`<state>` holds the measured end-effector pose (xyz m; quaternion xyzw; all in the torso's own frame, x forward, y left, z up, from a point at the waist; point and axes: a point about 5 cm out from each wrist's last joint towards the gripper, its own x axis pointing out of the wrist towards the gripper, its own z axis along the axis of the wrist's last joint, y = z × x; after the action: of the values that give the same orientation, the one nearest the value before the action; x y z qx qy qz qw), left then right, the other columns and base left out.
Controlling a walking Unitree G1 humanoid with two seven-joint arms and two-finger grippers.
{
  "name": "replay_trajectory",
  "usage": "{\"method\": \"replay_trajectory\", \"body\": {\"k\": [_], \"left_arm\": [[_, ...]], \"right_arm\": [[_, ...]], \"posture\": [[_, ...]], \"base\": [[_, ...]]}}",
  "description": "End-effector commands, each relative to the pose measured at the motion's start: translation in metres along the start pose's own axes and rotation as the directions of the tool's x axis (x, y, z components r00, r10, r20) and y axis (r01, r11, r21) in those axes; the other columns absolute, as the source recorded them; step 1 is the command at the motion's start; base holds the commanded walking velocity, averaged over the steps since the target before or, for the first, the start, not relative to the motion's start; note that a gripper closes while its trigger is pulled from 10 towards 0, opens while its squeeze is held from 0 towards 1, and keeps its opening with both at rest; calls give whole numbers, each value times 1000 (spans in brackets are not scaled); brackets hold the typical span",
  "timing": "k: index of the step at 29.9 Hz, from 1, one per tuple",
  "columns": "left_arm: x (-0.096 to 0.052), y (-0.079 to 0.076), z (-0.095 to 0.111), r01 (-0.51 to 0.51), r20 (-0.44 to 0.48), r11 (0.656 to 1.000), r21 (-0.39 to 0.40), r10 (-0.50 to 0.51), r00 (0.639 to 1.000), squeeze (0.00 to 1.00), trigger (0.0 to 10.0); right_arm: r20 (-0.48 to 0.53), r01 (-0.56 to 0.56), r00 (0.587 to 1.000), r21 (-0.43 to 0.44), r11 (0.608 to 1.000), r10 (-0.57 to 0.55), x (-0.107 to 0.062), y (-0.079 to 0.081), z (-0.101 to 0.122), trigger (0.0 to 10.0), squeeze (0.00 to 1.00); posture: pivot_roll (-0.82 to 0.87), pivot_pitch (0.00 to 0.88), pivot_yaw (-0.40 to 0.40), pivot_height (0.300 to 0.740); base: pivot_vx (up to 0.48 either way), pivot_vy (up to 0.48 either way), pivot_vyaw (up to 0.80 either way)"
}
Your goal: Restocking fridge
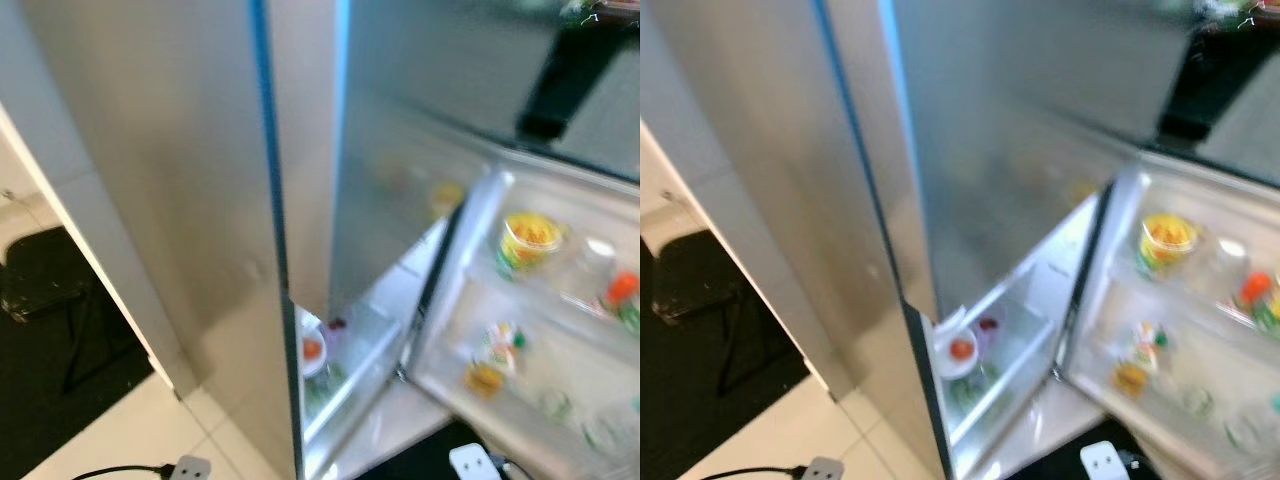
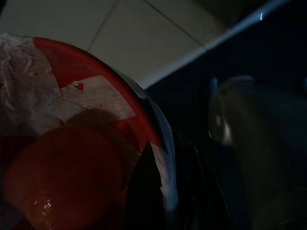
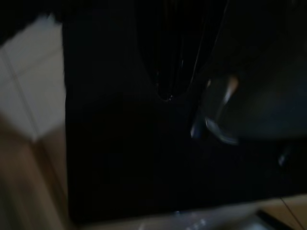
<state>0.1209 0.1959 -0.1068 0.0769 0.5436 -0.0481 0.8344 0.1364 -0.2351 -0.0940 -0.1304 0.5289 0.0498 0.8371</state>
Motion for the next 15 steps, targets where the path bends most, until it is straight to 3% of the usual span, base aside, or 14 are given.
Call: {"method": "replay_trajectory", "body": {"k": [1,8,15], "left_arm": [[-2,0,-12,1,-43,1000,7,-1,999,0,10000],[-2,-1,-14,7,-50,1000,3,-7,999,0,10000],[-2,-4,-14,21,-51,1000,-9,-21,998,0,10000]], "right_arm": [[-10,-12,1000,-1,1000,12,0,4,-3,10000,0],[-6,-12,1000,0,1000,12,0,5,-5,10000,0],[-3,-5,1000,12,1000,5,0,4,-4,10000,0]], "posture": [[-27,0,-5,740],[-27,0,-3,740],[-27,0,-4,740]], "base": [[0,0,775],[0,0,744],[0,-446,0]]}}
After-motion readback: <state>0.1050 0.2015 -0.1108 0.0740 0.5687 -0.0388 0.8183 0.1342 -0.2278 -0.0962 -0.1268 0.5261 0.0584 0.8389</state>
